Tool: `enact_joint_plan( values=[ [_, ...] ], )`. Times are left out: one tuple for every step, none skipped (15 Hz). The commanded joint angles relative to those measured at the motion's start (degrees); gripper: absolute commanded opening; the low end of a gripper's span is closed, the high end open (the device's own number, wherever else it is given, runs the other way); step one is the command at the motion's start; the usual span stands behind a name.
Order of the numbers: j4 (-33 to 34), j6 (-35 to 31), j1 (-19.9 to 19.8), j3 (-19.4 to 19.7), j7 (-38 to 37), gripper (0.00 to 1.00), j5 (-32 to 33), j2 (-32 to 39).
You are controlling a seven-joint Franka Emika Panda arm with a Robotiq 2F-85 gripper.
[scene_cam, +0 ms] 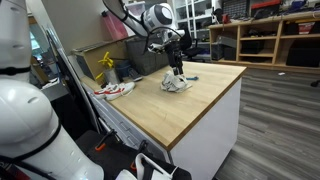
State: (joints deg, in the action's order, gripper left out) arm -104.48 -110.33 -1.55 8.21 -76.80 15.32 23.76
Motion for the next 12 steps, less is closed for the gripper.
enact_joint_plan(
  values=[
    [0.2, -4.0, 1.7, 0.3, -3.7, 1.00, -0.5, 0.7],
    [0.4, -4.9, 2.0, 0.2, -4.4, 1.00, -0.6, 1.0],
    [0.2, -5.9, 2.4, -0.1, -5.1, 1.00, -0.8, 1.3],
    [0.1, -6.7, 2.9, -0.2, -5.6, 1.00, -0.9, 1.8],
    [-0.4, -7.3, 3.5, -0.5, -6.3, 1.00, -1.2, 2.2],
    [-0.6, -8.0, 4.0, -0.6, -7.0, 1.00, -1.3, 2.7],
    [-1.1, -8.4, 4.7, -0.9, -7.5, 1.00, -1.5, 3.2],
    [-1.4, -8.9, 5.3, -1.1, -8.3, 1.00, -1.5, 3.7],
    [-1.7, -9.7, 6.0, -1.3, -9.0, 0.93, -1.3, 4.4],
    [-1.6, -10.5, 6.6, -1.4, -9.4, 0.86, -0.9, 5.0],
    [-1.6, -11.8, 7.3, -1.5, -9.9, 0.90, -0.3, 5.7],
    [-1.4, -12.9, 7.9, -1.4, -9.8, 0.97, 0.3, 6.3]
  ],
)
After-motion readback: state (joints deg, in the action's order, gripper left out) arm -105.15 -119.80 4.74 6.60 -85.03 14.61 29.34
